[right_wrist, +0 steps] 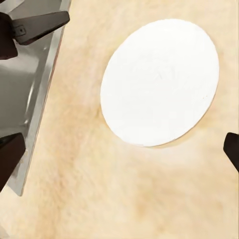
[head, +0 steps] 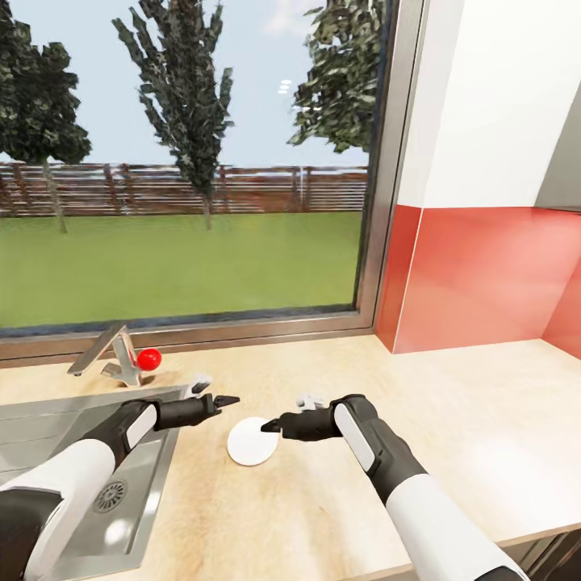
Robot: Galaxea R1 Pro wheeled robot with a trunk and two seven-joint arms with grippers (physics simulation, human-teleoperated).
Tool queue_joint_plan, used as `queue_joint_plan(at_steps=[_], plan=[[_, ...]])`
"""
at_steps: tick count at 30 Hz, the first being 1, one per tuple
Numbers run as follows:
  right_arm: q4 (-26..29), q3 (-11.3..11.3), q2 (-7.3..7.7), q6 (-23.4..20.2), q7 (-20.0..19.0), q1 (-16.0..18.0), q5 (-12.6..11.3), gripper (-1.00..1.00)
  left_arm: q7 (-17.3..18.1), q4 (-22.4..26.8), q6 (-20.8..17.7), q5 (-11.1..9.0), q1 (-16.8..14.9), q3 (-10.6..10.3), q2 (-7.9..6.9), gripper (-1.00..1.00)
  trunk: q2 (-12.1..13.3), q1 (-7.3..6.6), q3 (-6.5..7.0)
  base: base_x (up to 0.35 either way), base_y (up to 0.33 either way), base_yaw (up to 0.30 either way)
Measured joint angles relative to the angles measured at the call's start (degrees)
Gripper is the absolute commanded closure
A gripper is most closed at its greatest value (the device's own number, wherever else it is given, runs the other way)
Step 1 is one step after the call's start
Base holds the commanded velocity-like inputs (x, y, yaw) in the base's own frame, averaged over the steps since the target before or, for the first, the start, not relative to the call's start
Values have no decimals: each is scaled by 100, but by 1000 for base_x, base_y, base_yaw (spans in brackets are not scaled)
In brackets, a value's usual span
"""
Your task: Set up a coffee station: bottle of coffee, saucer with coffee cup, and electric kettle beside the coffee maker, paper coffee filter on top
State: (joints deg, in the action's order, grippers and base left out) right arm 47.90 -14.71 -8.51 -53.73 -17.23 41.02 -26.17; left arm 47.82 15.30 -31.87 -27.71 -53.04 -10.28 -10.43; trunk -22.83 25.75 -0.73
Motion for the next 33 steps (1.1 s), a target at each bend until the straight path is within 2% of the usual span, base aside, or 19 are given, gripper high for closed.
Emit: queue_joint_plan(at_steps=[4,12,23,33], plan=[[-5,0,5,0,-168,1,10,-100,0,-3,0,2,6,1,2,-100,-1,0,0,63,0,0],[-10,0,8,0,-192,-1,26,-100,-1,-107,-2,-1,79,5,14,-100,0,0,0,83,0,0],[-11,0,8,0,-193,-1,29,-100,-3,-323,6,-1,245,11,194,-100,0,0,0,5,0,0],[-24,-2,8,2,-185,-1,30,-100,-3,-323,7,-5,253,17,212,-100,0,0,0,0,0,0]])
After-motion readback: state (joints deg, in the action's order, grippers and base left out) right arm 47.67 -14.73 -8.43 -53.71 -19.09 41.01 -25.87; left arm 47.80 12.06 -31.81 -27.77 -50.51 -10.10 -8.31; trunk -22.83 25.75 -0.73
